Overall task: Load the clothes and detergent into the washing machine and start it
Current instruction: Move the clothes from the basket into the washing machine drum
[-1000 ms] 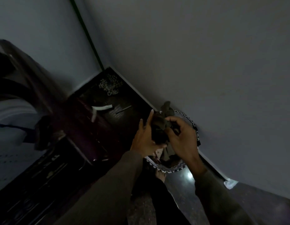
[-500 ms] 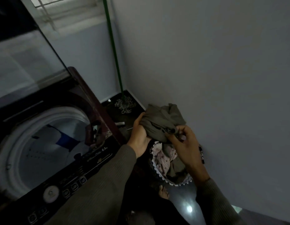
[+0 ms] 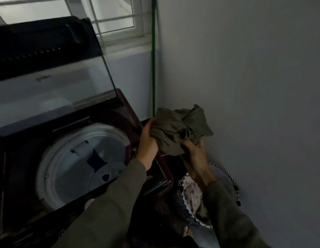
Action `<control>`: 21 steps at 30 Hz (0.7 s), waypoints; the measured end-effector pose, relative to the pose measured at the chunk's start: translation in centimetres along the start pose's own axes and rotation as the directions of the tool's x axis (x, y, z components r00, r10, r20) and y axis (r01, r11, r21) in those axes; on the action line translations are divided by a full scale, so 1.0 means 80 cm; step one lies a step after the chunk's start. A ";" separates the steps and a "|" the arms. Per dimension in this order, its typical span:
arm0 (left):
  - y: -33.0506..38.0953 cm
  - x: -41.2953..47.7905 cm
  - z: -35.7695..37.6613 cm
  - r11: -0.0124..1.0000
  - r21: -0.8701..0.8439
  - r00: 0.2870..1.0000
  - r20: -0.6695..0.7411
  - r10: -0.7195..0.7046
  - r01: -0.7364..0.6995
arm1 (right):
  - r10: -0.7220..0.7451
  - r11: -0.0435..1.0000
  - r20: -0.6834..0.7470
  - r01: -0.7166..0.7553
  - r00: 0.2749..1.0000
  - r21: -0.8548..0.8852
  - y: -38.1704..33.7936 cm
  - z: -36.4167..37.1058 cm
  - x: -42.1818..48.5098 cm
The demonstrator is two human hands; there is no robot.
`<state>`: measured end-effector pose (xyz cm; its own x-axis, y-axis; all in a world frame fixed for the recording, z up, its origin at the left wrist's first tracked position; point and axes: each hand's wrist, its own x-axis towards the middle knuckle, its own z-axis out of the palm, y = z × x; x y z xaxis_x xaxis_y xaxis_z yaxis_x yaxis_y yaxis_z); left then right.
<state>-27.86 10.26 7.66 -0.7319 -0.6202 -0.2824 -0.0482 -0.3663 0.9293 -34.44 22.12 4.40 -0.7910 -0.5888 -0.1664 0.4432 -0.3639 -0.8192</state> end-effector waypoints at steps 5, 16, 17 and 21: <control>0.011 0.003 -0.104 0.940 0.290 0.980 0.134 0.146 -0.179 | -0.052 0.985 0.061 0.061 0.997 -0.163 0.010 0.049 0.016; 0.042 -0.024 -0.235 0.793 -0.609 0.993 0.104 0.047 0.026 | 0.221 0.938 0.326 -0.109 0.919 -0.328 0.109 0.193 -0.003; 0.043 -0.024 -0.246 0.815 -0.580 0.996 0.071 0.047 0.003 | 0.209 0.925 0.322 -0.080 0.923 -0.372 0.118 0.204 -0.006; 0.035 -0.028 -0.300 0.892 -0.451 0.997 -0.077 -0.009 -0.026 | 0.130 0.825 0.404 0.128 0.905 -0.551 0.146 0.245 -0.012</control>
<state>-10.00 -6.02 5.15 -0.6768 -0.6683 -0.3086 0.2829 -0.6232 0.7291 -20.24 4.29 5.73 -0.4882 -0.8721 -0.0350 0.0319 0.0223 -0.9992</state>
